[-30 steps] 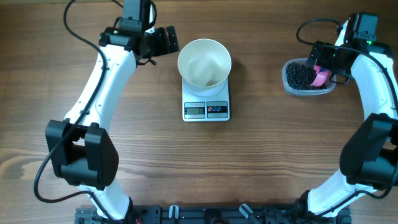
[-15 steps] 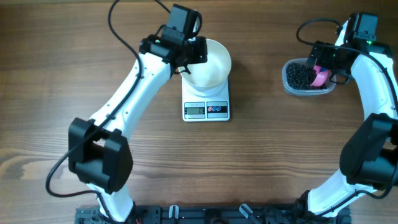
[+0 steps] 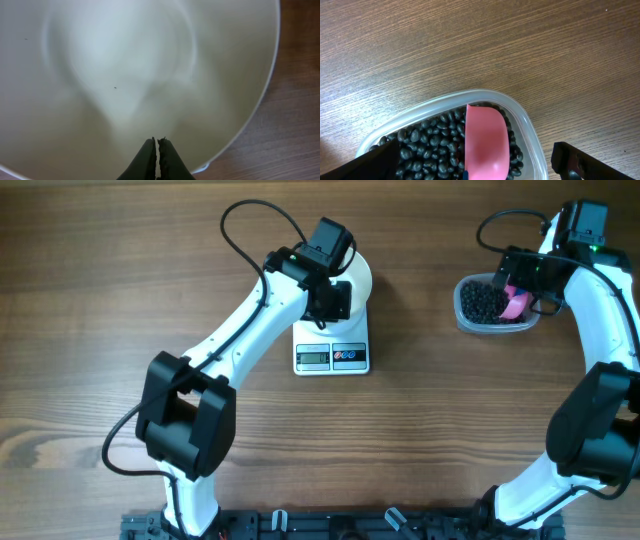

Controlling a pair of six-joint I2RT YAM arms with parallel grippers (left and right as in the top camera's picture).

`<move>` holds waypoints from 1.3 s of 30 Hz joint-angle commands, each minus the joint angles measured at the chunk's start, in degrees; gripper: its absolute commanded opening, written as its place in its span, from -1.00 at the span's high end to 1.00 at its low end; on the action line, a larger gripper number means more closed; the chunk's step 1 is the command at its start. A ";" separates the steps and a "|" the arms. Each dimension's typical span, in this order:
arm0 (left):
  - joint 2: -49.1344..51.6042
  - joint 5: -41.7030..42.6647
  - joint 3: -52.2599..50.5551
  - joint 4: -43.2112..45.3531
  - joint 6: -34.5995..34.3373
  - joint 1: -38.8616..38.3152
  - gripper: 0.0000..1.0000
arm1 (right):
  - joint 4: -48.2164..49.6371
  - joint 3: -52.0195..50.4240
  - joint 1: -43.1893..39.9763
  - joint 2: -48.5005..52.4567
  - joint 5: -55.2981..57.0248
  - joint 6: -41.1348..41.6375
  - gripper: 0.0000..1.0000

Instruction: Scoop item into bowl and weigh 150g on scale

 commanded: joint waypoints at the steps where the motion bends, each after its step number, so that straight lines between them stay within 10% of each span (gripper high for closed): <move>1: 0.22 -0.15 0.22 -0.35 0.52 -1.20 0.83 | 0.13 -0.28 0.07 1.40 1.05 0.17 -0.99; 39: 2.03 -13.29 0.22 -1.81 0.52 3.13 0.69 | 0.13 -0.26 0.07 1.40 1.05 0.20 -0.99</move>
